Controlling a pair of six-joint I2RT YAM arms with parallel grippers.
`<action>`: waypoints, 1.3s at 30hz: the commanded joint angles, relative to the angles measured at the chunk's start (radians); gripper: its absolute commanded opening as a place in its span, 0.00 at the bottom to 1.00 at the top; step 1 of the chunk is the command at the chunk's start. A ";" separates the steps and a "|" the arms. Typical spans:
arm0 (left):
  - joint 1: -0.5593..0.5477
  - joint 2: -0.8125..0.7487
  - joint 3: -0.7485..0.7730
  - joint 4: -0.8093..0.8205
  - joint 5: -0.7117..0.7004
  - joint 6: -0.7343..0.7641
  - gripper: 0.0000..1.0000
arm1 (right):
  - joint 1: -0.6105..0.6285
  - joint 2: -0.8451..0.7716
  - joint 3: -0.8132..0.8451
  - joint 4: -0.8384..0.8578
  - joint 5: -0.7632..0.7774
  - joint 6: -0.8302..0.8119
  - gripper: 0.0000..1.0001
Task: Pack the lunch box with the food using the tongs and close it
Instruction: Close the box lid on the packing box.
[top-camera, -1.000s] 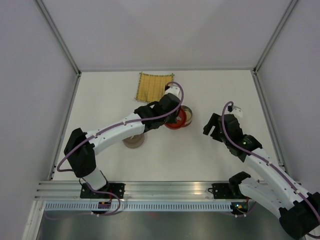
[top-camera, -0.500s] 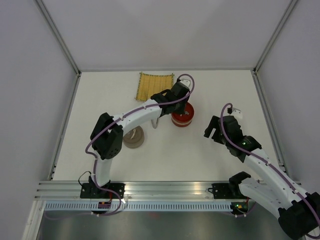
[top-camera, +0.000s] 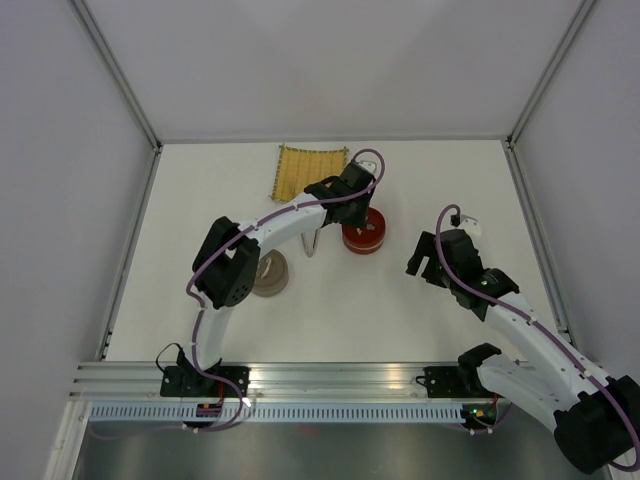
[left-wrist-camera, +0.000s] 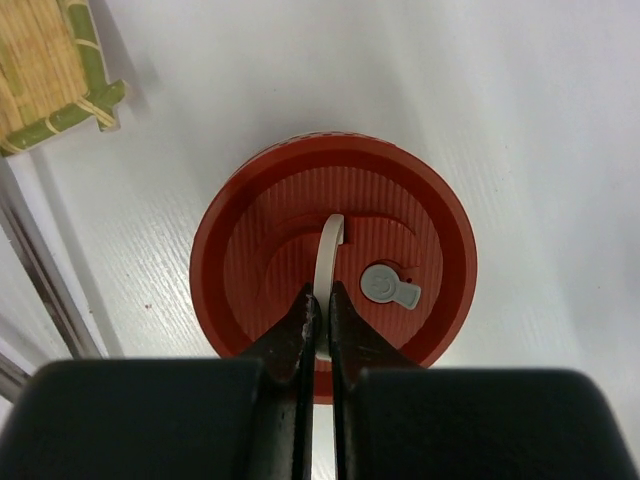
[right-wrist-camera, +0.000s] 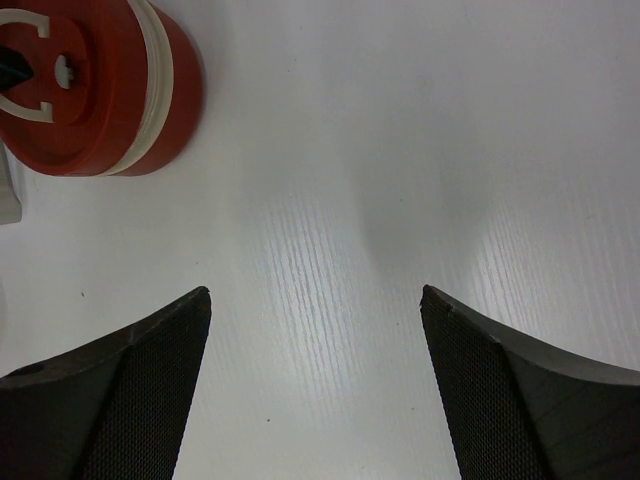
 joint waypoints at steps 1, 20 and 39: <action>0.001 0.020 0.041 0.013 0.005 -0.004 0.02 | -0.007 -0.010 0.005 0.032 -0.011 -0.008 0.92; -0.120 0.093 0.062 -0.082 -0.207 0.088 0.02 | -0.010 0.053 0.014 0.118 -0.059 0.001 0.77; -0.257 -0.188 -0.413 -0.060 -0.145 -0.140 0.02 | -0.013 0.180 0.046 0.299 -0.353 -0.014 0.01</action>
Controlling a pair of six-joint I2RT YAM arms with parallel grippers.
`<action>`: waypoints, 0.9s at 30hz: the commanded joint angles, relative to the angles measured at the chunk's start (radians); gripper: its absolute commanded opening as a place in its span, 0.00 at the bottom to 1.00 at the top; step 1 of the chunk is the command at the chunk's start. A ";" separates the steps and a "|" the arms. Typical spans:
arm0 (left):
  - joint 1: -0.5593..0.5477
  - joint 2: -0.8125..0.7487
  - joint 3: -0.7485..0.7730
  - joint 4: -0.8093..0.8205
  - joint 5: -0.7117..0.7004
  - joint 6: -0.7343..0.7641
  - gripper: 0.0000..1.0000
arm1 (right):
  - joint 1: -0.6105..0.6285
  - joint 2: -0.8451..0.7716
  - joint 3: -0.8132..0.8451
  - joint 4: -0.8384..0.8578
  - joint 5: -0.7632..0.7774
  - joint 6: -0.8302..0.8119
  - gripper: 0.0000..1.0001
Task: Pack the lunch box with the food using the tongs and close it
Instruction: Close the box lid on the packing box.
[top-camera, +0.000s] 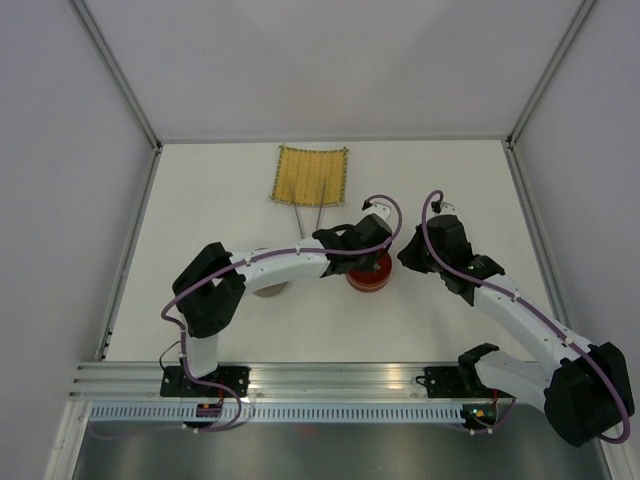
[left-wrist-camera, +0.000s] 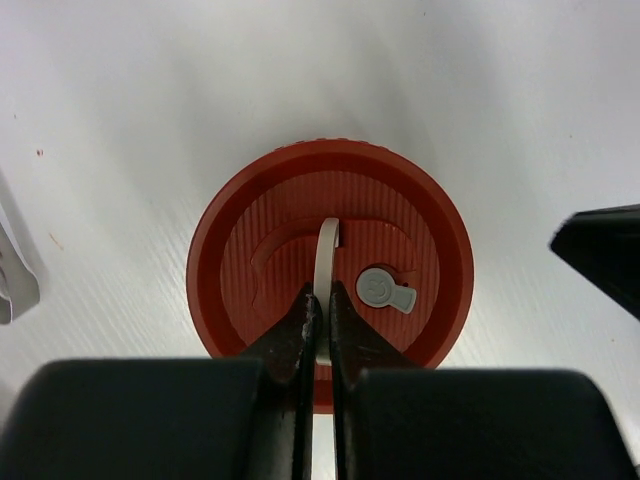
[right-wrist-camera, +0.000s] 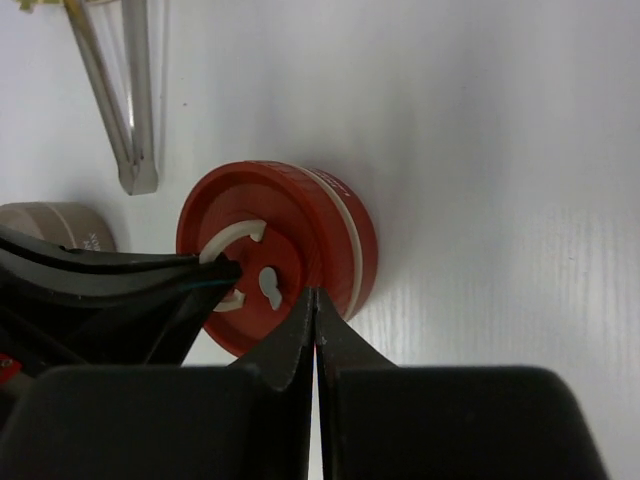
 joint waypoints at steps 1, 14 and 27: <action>-0.015 -0.003 -0.092 -0.153 0.056 -0.067 0.02 | -0.001 0.047 0.005 0.114 -0.149 -0.012 0.00; -0.030 -0.002 -0.101 -0.143 0.058 -0.105 0.02 | 0.033 0.193 -0.066 0.162 -0.108 -0.069 0.01; -0.032 0.000 -0.145 -0.125 0.087 -0.143 0.02 | 0.071 0.200 -0.067 0.103 0.006 -0.063 0.00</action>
